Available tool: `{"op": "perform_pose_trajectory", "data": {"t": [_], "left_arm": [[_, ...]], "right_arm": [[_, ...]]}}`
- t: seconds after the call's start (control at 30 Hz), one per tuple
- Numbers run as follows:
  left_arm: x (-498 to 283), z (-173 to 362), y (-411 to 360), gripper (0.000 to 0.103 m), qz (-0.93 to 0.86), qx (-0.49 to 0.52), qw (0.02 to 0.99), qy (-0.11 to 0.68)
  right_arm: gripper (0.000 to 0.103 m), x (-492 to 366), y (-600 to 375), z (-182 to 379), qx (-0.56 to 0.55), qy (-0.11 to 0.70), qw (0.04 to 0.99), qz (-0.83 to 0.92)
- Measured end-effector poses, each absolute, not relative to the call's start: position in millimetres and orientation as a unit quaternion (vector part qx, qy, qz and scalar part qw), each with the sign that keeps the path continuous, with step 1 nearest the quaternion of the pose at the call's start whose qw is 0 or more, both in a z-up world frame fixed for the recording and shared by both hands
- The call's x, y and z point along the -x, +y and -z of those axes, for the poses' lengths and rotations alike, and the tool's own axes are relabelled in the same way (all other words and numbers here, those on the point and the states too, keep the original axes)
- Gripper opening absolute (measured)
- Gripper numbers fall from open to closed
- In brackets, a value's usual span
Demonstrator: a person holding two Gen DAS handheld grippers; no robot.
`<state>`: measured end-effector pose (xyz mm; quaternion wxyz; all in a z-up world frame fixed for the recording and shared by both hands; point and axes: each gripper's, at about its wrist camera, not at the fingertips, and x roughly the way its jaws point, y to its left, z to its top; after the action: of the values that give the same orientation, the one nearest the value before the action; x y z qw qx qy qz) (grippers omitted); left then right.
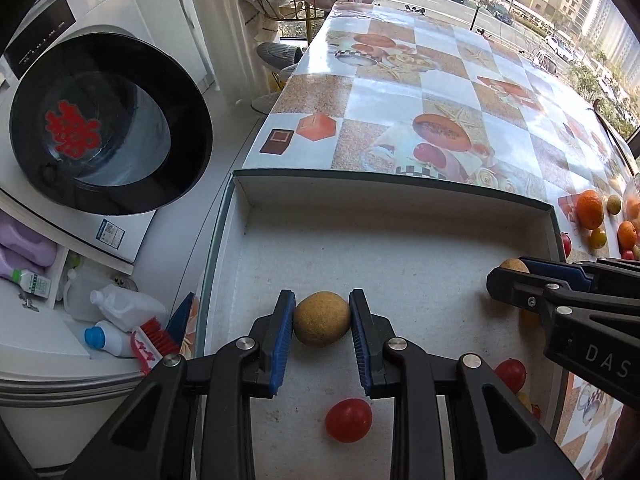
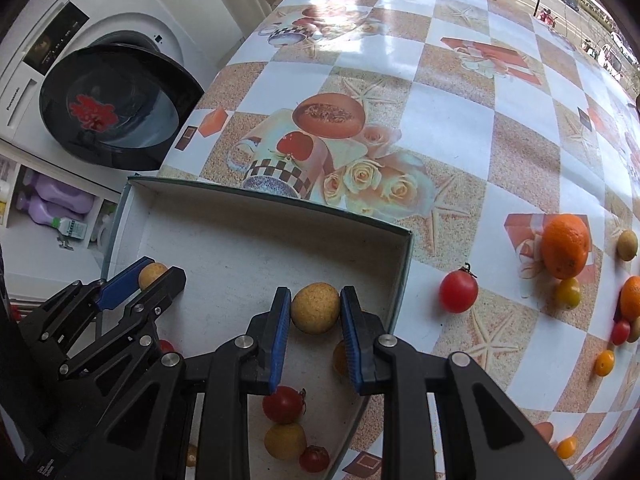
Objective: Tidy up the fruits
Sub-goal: 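Carry both tan fruits into the white tray and open both tools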
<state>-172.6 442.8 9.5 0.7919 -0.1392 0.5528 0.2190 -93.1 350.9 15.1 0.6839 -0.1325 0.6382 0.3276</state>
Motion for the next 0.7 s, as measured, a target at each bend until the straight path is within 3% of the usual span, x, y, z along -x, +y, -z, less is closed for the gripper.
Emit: {"op": "perform_pose_trajectory", "data": {"t": [0.2,0.37,0.43,0.47,0.5,0.53,0.7], "left_arm": [[174,-9,444,0.03,-0.219,0.142,0.792,0.552],[178,-10,443,0.03,-0.209,0.144,0.796,0.549],[179,-11,442,0.03,-0.206,0.143,0.798,0.548],[179,-11,441,0.04,-0.204,0.143,0.799,0.548],[180,-12,440,0.071,-0.205,0.141,0.8,0.546],[182,-15,439,0.08,-0.21,0.138,0.807,0.535],[182,-24,429,0.08,-0.2,0.12,0.818,0.526]], "right_arm": [[0.028,96,356,-14,0.145,0.634,0.682,-0.334],[0.047,96,357,-16,0.135,0.633,0.678,-0.347],[0.049,97,355,-17,0.132,0.632,0.681,-0.345],[0.05,97,354,-18,0.128,0.632,0.682,-0.345],[0.051,96,353,-19,0.122,0.633,0.682,-0.346],[0.053,96,351,-20,0.116,0.634,0.681,-0.347],[0.056,95,342,-32,0.101,0.628,0.688,-0.35]]}}
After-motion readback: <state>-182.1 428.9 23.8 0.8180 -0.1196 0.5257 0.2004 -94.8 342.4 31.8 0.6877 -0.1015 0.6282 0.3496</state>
